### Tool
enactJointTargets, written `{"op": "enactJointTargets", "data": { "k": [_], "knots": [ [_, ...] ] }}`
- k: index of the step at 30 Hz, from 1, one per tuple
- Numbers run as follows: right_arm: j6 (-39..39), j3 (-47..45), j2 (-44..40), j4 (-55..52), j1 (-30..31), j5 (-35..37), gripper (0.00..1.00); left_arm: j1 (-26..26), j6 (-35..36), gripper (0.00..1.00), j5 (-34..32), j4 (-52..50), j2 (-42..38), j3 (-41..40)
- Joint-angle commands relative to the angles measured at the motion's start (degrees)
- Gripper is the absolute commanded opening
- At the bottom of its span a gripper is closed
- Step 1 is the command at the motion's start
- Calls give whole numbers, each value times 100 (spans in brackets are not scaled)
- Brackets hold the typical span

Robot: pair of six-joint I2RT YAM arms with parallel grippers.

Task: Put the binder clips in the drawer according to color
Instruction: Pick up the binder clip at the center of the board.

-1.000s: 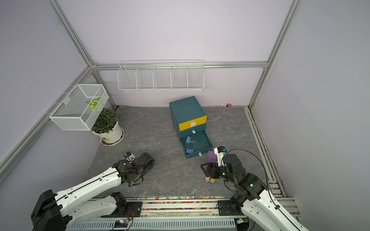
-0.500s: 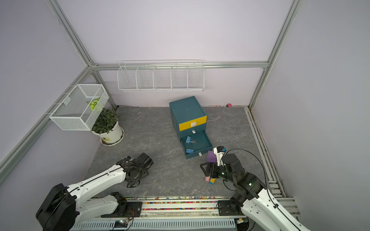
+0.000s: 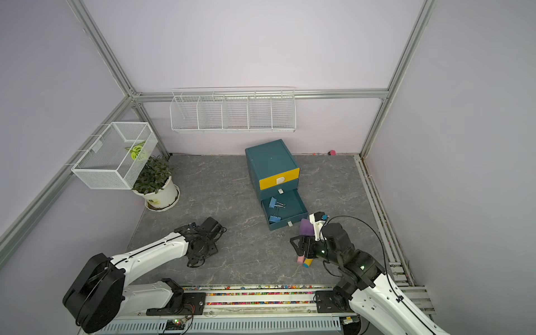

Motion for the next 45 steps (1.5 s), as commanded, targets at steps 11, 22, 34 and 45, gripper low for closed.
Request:
{"op": "enactJointTargets", "data": {
  "k": [11,22,34,45],
  "knots": [
    [29,-95,-29,90,27,28,76,374,535,40,304,338,97,-116],
    [72,-89,-63,63,29,89,76,560,710,34,406,363,361,40],
    [37,-111,-28,217,32,-105,76,501,631,27,575,131,104,520],
    [10,-39,-205,-45,28,117,76,-654,29,27,941,544,524,1990]
  ]
}}
